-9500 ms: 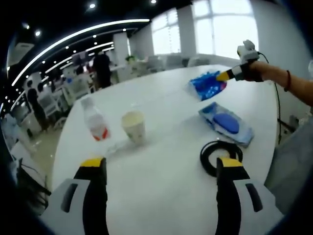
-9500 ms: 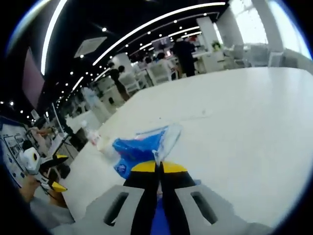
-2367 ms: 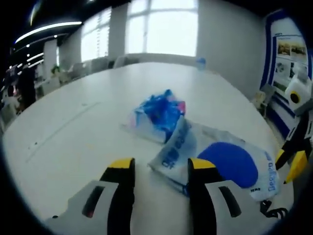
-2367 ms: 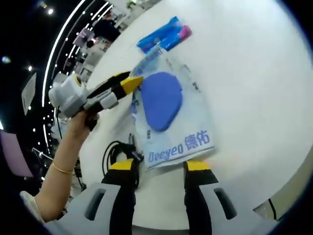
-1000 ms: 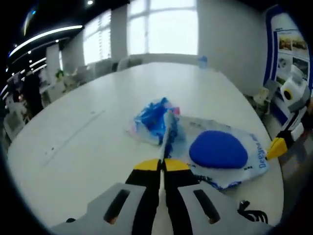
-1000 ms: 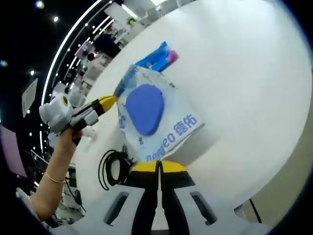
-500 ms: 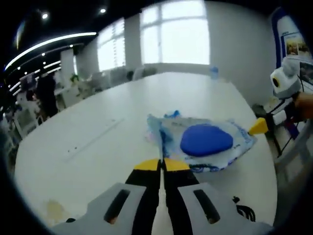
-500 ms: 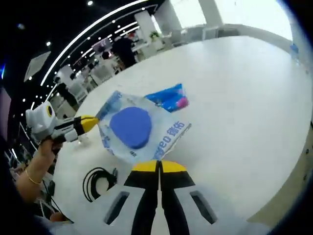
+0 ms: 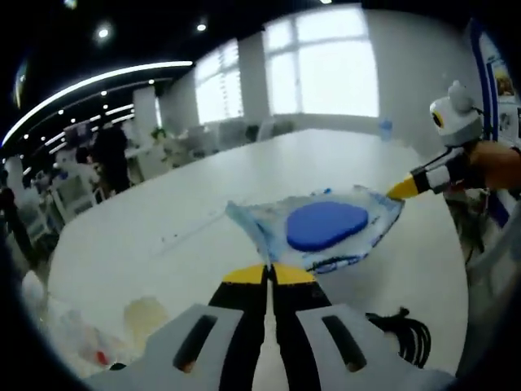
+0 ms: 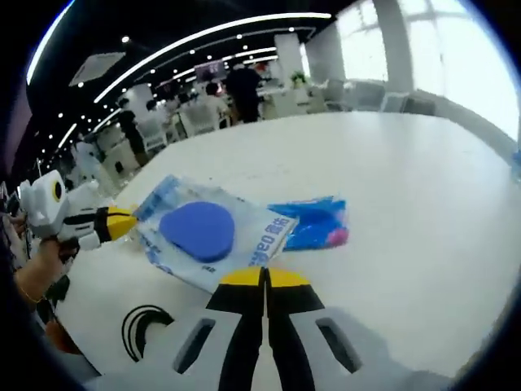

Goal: Arrange the tabletop items into an orderly group along one side of the table until the central work area is clear of visible clutter.

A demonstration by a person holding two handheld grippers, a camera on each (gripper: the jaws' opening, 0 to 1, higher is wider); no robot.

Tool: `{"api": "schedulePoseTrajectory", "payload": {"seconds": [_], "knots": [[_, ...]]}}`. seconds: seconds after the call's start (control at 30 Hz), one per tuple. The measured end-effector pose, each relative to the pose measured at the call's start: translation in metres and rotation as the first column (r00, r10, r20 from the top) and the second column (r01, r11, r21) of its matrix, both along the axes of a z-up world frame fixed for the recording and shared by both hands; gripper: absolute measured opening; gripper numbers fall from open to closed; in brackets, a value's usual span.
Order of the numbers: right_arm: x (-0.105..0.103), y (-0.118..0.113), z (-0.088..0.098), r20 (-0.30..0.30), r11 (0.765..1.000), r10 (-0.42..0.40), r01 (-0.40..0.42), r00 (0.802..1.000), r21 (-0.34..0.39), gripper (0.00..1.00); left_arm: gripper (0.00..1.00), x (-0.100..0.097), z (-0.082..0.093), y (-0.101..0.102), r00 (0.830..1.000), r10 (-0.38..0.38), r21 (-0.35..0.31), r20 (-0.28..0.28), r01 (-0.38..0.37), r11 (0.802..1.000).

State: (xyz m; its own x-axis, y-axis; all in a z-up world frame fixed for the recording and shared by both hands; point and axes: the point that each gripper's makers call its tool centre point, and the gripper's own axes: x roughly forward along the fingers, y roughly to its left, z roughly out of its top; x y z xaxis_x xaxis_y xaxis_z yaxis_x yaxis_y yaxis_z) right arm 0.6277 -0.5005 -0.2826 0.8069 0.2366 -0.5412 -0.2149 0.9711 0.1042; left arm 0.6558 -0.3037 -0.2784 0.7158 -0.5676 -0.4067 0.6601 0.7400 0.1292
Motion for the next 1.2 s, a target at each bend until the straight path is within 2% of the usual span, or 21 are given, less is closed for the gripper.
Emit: {"api": "schedulePoseTrajectory", "payload": {"seconds": [0.03, 0.13, 0.27, 0.37, 0.5, 0.53, 0.57, 0.6, 0.63, 0.7, 0.73, 0.8, 0.83, 0.87, 0.93, 1.03, 1.07, 1.17, 1.2], "knots": [[0.006, 0.003, 0.001, 0.011, 1.000, 0.012, -0.012, 1.000, -0.018, 0.01, 0.00, 0.000, -0.001, 0.004, 1.000, 0.011, 0.018, 0.005, -0.011, 1.000], [0.020, 0.010, 0.001, 0.022, 0.998, 0.045, -0.044, 0.999, -0.053, 0.01, 0.00, -0.002, 0.000, 0.011, 0.999, 0.044, -0.017, 0.003, -0.043, 0.999], [0.039, 0.021, -0.002, 0.026, 0.995, 0.080, -0.079, 0.996, -0.061, 0.01, 0.00, -0.001, -0.005, 0.024, 0.995, 0.098, -0.014, 0.008, -0.098, 0.995], [0.051, 0.028, -0.006, 0.029, 0.992, 0.106, -0.104, 0.994, -0.078, 0.01, 0.00, 0.000, -0.013, 0.031, 0.990, 0.139, -0.024, -0.012, -0.139, 0.990], [0.069, 0.038, -0.010, 0.050, 0.979, 0.160, -0.152, 0.986, -0.138, 0.01, 0.00, 0.001, -0.017, 0.038, 0.983, 0.185, -0.036, -0.002, -0.185, 0.982], [0.072, 0.040, -0.011, 0.050, 0.978, 0.166, -0.157, 0.985, -0.139, 0.01, 0.00, 0.003, -0.024, 0.047, 0.970, 0.244, -0.011, -0.010, -0.244, 0.970], [0.074, 0.045, -0.016, 0.036, 0.976, 0.177, -0.171, 0.983, -0.134, 0.01, 0.00, 0.003, -0.028, 0.043, 0.972, 0.232, -0.022, -0.017, -0.233, 0.972], [0.075, 0.049, -0.022, 0.026, 0.974, 0.189, -0.185, 0.982, -0.130, 0.01, 0.00, 0.004, -0.037, 0.048, 0.960, 0.278, -0.018, -0.033, -0.278, 0.960], [0.075, 0.050, -0.032, -0.009, 0.972, 0.187, -0.187, 0.982, -0.142, 0.01, 0.00, 0.004, -0.045, 0.053, 0.948, 0.313, 0.007, -0.063, -0.313, 0.950], [0.066, 0.061, -0.044, -0.062, 0.963, 0.245, -0.250, 0.968, -0.105, 0.01, 0.00, 0.005, -0.050, 0.053, 0.940, 0.333, -0.036, -0.075, -0.336, 0.941], [0.063, 0.060, -0.050, -0.081, 0.972, 0.213, -0.219, 0.974, -0.089, 0.01, 0.00, 0.004, -0.053, 0.055, 0.938, 0.339, -0.035, -0.076, -0.342, 0.939], [0.055, 0.062, -0.059, -0.113, 0.967, 0.232, -0.242, 0.966, -0.083, 0.01, 0.00, 0.003, -0.058, 0.054, 0.939, 0.338, -0.019, -0.072, -0.340, 0.940], [0.053, 0.061, -0.062, -0.126, 0.977, 0.198, -0.206, 0.972, -0.049, 0.01, 0.00, 0.003, -0.060, 0.054, 0.938, 0.339, -0.016, -0.075, -0.341, 0.940], [0.050, 0.062, -0.066, -0.150, 0.979, 0.200, -0.205, 0.968, -0.021, 0.01, 0.00, 0.002, -0.060, 0.054, 0.936, 0.343, -0.011, -0.077, -0.345, 0.939], [0.046, 0.058, -0.070, -0.178, 0.985, 0.170, -0.174, 0.969, -0.004, 0.01, 0.00, 0.002, -0.060, 0.056, 0.934, 0.348, -0.013, -0.081, -0.350, 0.937], [0.042, 0.050, -0.071, -0.188, 0.986, 0.154, -0.163, 0.970, -0.031, 0.02, 0.00, 0.002, -0.059, 0.056, 0.930, 0.355, -0.023, -0.089, -0.359, 0.933], [0.040, 0.049, -0.071, -0.197, 0.986, 0.151, -0.161, 0.969, -0.034, 0.05, 0.00, 0.002, -0.059, 0.056, 0.930, 0.358, -0.024, -0.087, -0.361, 0.932], [0.031, 0.050, -0.074, -0.239, 0.993, 0.119, -0.114, 0.964, 0.035, 0.17, 0.00, 0.001, -0.058, 0.056, 0.930, 0.358, -0.020, -0.083, -0.361, 0.933], [0.027, 0.049, -0.077, -0.252, 0.993, 0.118, -0.114, 0.960, 0.031, 0.18, 0.00, 0.002, -0.058, 0.056, 0.930, 0.359, -0.017, -0.083, -0.361, 0.932]]}}
